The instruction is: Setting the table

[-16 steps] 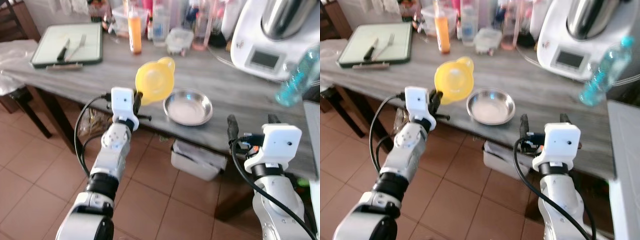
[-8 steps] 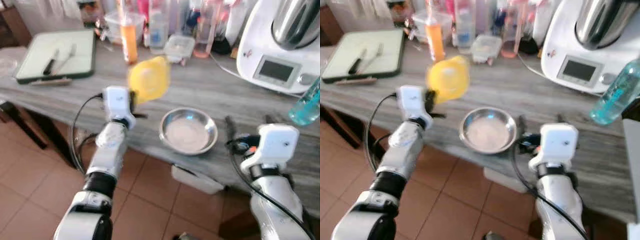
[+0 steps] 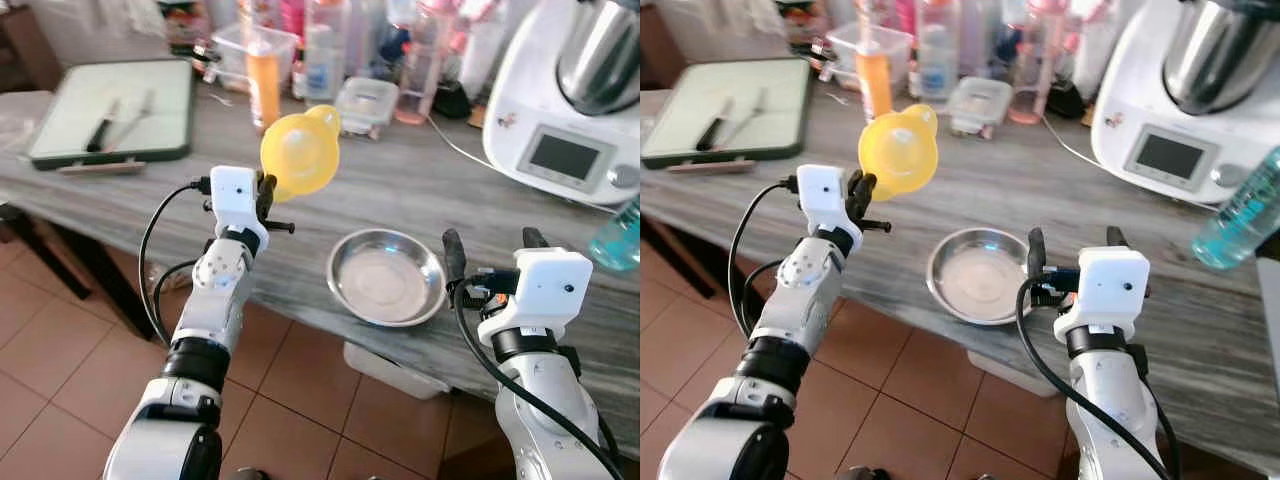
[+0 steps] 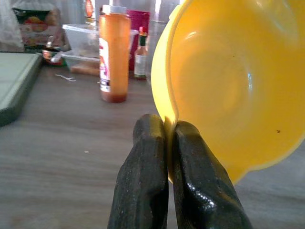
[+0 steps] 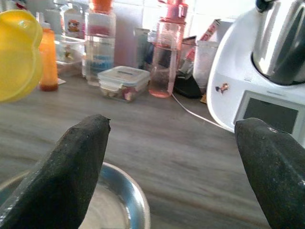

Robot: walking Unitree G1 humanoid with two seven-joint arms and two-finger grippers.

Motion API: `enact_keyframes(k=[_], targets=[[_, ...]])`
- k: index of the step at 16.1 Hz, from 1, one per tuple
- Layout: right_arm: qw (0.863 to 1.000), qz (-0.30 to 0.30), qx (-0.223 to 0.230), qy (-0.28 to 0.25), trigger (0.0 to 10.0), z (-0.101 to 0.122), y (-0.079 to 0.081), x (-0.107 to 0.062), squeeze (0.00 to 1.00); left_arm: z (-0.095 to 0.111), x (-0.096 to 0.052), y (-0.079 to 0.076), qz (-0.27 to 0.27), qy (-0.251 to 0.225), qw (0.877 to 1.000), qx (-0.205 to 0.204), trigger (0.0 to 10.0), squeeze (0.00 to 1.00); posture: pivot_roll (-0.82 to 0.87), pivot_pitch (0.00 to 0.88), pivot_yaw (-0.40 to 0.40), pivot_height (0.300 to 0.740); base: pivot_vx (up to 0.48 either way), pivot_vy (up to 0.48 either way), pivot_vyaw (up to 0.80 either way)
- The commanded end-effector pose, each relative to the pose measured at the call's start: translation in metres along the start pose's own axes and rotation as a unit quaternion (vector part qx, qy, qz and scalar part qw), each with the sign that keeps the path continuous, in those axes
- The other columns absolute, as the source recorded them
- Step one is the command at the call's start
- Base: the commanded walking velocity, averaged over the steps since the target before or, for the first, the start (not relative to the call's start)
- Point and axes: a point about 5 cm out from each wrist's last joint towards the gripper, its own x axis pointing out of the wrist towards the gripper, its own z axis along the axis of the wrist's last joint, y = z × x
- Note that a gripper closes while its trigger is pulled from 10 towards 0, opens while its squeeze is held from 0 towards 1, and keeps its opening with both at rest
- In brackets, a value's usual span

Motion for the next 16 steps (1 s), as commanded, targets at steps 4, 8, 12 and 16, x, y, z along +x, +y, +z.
enact_keyframes(k=[4, 8, 12, 16], targets=[[1.000, 0.000, -0.008, -0.003, 10.0, 0.003, -0.002, 0.000, 0.00, 0.013, 0.016, 0.002, -0.060, 0.030, 0.998, 0.014, 10.0, 0.00, 0.01, 0.133, -0.032, 0.740, 0.000, 0.000, 0.00], [1.000, 0.017, -0.014, 0.002, 10.0, 0.004, 0.000, -0.002, 0.00, 0.020, 0.026, -0.001, -0.170, 0.109, 0.979, 0.039, 10.0, 0.00, 0.01, 0.135, -0.027, 0.740, 0.000, 0.000, 0.00], [0.999, 0.032, -0.021, 0.016, 10.0, 0.002, -0.001, -0.010, 0.00, 0.024, 0.032, 0.003, -0.197, 0.170, 0.965, 0.040, 10.0, 0.00, 0.01, 0.140, -0.024, 0.740, 0.000, 0.000, 0.00], [0.997, 0.065, -0.015, 0.048, 10.0, -0.004, 0.004, -0.023, 0.00, 0.035, 0.038, 0.012, -0.194, 0.194, 0.959, 0.069, 10.0, 0.00, 0.00, 0.146, -0.015, 0.740, 0.000, 0.000, 0.00]])
